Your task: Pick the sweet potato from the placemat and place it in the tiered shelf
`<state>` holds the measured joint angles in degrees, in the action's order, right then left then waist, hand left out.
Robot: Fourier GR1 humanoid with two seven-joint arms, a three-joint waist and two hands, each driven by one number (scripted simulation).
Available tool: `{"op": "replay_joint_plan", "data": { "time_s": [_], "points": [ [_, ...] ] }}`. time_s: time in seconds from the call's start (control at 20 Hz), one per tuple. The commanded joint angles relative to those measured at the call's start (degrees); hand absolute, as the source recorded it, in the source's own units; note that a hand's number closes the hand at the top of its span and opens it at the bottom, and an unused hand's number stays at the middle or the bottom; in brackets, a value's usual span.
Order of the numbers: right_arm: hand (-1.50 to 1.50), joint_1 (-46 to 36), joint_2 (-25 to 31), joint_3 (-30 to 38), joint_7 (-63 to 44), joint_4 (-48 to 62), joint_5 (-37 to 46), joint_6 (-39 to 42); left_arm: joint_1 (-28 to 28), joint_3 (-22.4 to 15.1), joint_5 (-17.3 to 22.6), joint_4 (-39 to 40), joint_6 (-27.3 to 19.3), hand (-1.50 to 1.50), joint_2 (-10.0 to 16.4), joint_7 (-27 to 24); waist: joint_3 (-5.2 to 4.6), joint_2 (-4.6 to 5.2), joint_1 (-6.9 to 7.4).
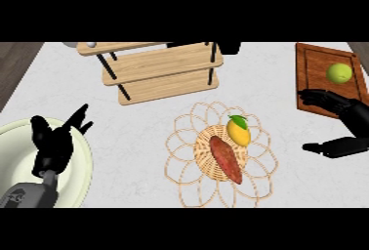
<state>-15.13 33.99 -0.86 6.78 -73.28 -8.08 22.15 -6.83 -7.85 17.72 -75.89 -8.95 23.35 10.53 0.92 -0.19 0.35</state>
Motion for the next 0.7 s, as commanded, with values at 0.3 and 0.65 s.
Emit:
{"op": "replay_joint_plan", "data": {
  "time_s": [0.3,0.65],
  "points": [
    [-1.50,-5.36,5.76,-4.71,-16.13,-11.55,-5.36,13.22,3.35,-0.61,0.99,1.77,-0.12,0.00,-4.92,1.85,-1.07,-0.01,-0.56],
    [-1.50,-7.04,-2.01,-12.26,-36.33,-23.43,0.58,0.54,4.91,1.56,2.14,-0.78,2.25,0.00,-2.85,3.57,-1.05,-0.02,-0.15]
  ]
}}
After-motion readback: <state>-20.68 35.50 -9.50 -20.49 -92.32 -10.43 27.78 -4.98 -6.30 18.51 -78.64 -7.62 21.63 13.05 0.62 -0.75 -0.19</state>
